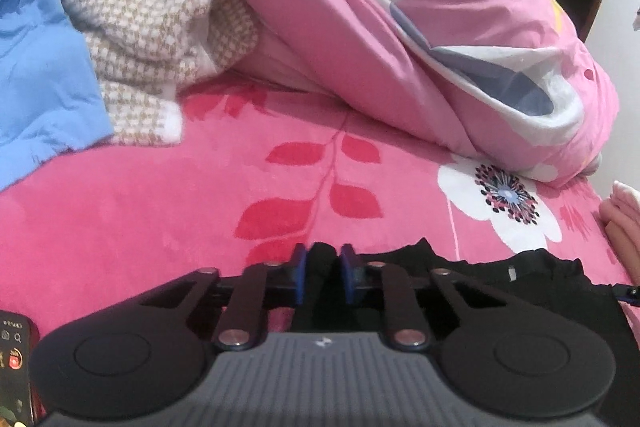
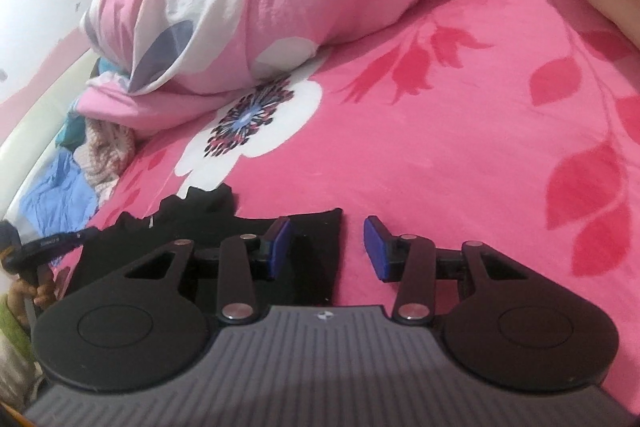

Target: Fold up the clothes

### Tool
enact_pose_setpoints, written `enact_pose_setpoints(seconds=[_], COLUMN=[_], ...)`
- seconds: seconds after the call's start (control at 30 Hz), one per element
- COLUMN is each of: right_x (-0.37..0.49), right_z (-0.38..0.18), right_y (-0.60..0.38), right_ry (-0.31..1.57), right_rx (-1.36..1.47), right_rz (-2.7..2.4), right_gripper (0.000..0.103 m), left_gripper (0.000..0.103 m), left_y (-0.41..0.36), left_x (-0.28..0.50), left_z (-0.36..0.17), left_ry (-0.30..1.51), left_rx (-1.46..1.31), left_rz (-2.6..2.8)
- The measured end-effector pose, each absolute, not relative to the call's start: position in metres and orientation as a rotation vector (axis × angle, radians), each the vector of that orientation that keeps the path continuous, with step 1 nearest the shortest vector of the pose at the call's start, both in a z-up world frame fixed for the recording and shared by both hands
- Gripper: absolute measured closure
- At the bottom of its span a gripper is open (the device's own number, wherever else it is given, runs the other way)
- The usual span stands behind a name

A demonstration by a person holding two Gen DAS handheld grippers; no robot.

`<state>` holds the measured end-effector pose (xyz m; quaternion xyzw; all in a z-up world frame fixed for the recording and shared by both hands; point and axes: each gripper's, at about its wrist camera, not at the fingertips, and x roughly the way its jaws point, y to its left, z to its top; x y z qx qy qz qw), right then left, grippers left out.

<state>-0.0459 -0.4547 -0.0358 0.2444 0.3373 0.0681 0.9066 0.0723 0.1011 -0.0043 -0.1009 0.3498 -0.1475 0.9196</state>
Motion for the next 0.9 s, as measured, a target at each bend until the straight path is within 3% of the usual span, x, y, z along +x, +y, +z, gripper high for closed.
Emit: enact_pose_setpoints(seconds=[0.07,0.13,0.6,0.9], right_x=[-0.046,-0.047,-0.06,-0.021], right_z=[-0.034,-0.032,0.024,0.004], right_y=[-0.451,-0.448,-0.439,-0.443], right_ry=[0.679,0.66,0.451,0.482], right_rx=[0.484,0.464,0.362,0.365], right_rz=[0.146,0.15,0.106,0.099], right_gripper=[0.094,0.099,0.1,0.1], left_gripper=[0.094,0.096,0.098,0.098], left_y=[0.1,0.1,0.112,0.116], left_x=[0.069,0.067,0.053,0.067], left_z=[-0.004,-0.003,0.023,0.003], left_ry=[0.697,0.676,0.532,0.577], left_rx=[-0.189,-0.189,-0.26,-0.262], left_rz=[-0.306,-0.293,-0.268,-0.208])
